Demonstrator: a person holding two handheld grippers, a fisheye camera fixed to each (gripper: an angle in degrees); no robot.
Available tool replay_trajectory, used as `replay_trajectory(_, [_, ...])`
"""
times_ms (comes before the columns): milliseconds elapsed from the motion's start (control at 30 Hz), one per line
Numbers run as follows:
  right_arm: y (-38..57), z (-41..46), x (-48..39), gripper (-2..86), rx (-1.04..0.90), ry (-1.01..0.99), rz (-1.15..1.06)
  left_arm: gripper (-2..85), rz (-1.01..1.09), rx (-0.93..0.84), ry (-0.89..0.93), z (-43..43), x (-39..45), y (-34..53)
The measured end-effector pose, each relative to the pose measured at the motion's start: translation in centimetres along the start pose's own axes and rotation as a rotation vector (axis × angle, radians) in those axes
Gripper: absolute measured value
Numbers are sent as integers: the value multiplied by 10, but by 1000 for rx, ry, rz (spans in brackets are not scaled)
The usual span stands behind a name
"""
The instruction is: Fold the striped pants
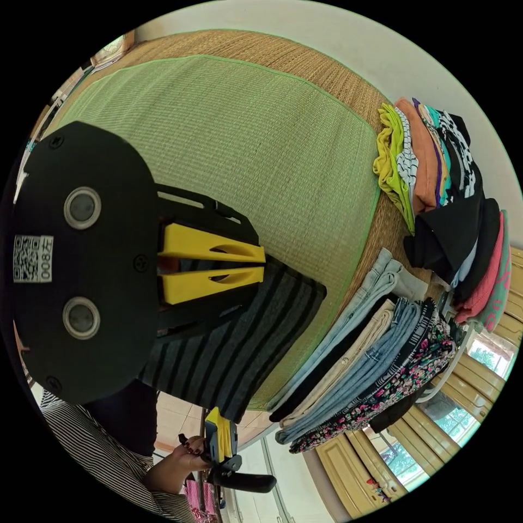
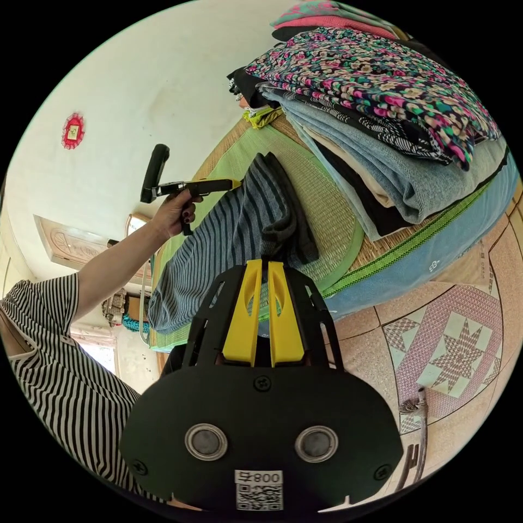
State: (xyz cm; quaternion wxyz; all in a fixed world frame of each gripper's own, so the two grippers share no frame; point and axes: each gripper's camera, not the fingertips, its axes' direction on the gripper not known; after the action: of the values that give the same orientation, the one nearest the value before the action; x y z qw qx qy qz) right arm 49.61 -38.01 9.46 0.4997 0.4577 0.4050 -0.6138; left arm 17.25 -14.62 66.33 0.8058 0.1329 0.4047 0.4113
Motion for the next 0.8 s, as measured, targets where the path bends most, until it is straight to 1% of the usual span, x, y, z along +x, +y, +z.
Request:
replay_trajectory(267, [-2,-8,-6,16,15,-18,-31,9,-25,158,39,-24,6,16])
replay_trajectory(367, [-4,-18,-14,16,44,-33,-63,8,-28,176,23,-29,7,12])
replay_trajectory(800, [-4,-12,1,15,5,3,-2,9,-72,90,9,-3,15,-15])
